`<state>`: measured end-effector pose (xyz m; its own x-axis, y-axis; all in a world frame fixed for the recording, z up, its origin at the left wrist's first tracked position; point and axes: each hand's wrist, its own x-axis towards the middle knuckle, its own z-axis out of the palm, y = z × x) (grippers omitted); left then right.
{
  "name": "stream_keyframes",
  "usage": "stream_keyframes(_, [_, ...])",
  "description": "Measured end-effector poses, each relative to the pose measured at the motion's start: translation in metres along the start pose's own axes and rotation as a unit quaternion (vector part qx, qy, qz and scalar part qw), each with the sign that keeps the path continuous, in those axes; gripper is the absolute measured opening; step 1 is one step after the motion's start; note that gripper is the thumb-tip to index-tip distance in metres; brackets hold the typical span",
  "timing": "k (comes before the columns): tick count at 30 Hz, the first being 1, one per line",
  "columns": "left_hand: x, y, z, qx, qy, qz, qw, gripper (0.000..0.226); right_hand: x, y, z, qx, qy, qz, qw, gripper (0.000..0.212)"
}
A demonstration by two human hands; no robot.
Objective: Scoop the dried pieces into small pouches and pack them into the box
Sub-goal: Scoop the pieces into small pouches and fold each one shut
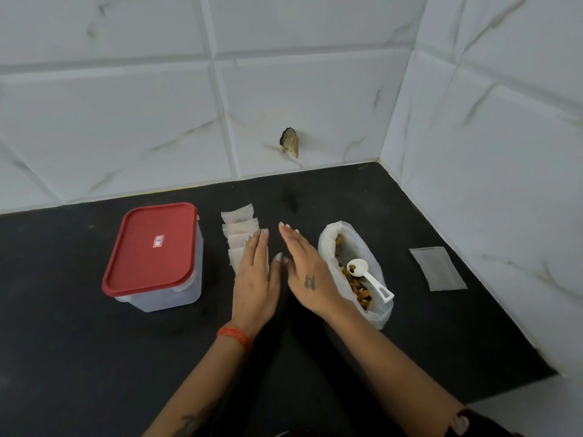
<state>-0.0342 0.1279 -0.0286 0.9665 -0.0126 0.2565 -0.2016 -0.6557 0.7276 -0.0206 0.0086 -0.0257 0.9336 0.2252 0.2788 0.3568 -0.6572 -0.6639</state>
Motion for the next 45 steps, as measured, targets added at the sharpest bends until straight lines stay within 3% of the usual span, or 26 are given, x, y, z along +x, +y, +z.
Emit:
stream_keyframes(6, [0.010,0.064,0.031,-0.125,0.012,0.019,0.992,0.048,-0.014,0.025,-0.070,0.027,0.131,0.050,0.990,0.052])
stream_keyframes(14, [0.003,0.122,0.108,-0.219,-0.059,0.010,0.974,0.045,-0.062,0.096,-0.127,0.022,0.237,0.206,0.949,0.053])
stream_keyframes(18, [-0.003,0.135,0.150,-0.236,-0.190,-0.064,0.951,0.057,-0.085,0.135,-0.132,-0.035,0.213,0.282,0.935,0.054])
stream_keyframes(21, [0.000,0.142,0.174,-0.226,-0.234,-0.098,0.940,0.060,-0.095,0.156,-0.132,-0.095,0.144,0.327,0.929,0.056])
stream_keyframes(26, [0.006,0.153,0.197,-0.272,-0.272,-0.179,0.906,0.033,-0.101,0.165,-0.134,-0.134,0.061,0.365,0.919,0.051])
stream_keyframes(29, [0.009,0.155,0.200,-0.295,-0.277,-0.225,0.886,0.037,-0.100,0.163,-0.136,-0.117,0.068,0.360,0.923,0.049])
stream_keyframes(33, [0.009,0.156,0.193,-0.338,-0.261,-0.241,0.872,0.033,-0.096,0.155,-0.138,-0.054,0.153,0.343,0.925,0.046])
stream_keyframes(39, [0.007,0.153,0.159,-0.343,-0.194,-0.184,0.901,0.029,-0.078,0.124,-0.143,0.015,0.285,0.284,0.915,0.035])
stream_keyframes(45, [0.007,0.147,0.102,-0.324,-0.091,-0.142,0.931,0.042,-0.057,0.073,-0.132,0.137,0.314,0.230,0.911,0.041])
